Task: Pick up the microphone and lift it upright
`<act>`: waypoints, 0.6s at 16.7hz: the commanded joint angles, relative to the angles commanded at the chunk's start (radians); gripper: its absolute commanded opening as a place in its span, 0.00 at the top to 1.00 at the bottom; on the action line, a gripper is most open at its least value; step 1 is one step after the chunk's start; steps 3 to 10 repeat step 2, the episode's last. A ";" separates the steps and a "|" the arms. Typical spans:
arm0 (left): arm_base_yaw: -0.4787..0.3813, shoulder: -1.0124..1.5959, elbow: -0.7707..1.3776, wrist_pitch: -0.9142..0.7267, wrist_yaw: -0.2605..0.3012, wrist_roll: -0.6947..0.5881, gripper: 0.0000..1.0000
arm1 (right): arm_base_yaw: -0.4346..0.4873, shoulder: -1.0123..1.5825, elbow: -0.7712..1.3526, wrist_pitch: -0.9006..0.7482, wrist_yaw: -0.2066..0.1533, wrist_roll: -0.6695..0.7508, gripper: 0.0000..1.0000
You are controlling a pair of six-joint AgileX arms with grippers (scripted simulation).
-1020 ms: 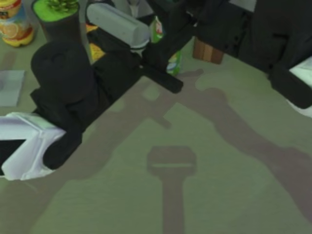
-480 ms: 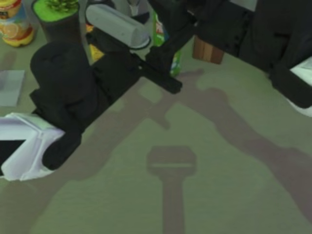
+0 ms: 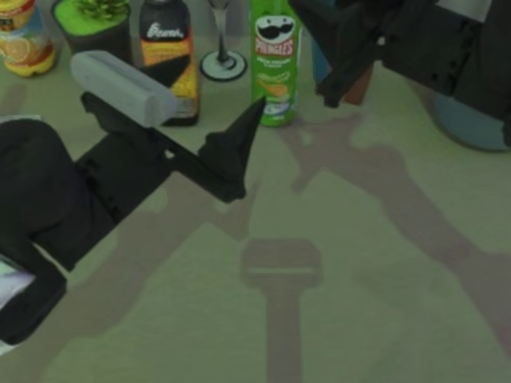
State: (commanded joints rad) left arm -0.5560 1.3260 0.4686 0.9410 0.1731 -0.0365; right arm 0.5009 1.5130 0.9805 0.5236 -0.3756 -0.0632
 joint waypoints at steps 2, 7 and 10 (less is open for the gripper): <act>0.004 -0.018 -0.018 0.001 0.003 -0.001 0.00 | -0.010 -0.007 -0.008 0.000 -0.009 -0.001 1.00; 0.004 -0.018 -0.018 0.001 0.003 -0.001 0.00 | -0.010 -0.007 -0.008 0.000 -0.009 -0.001 1.00; 0.004 -0.018 -0.018 0.001 0.003 -0.001 0.00 | -0.010 -0.007 -0.008 0.000 -0.009 -0.001 1.00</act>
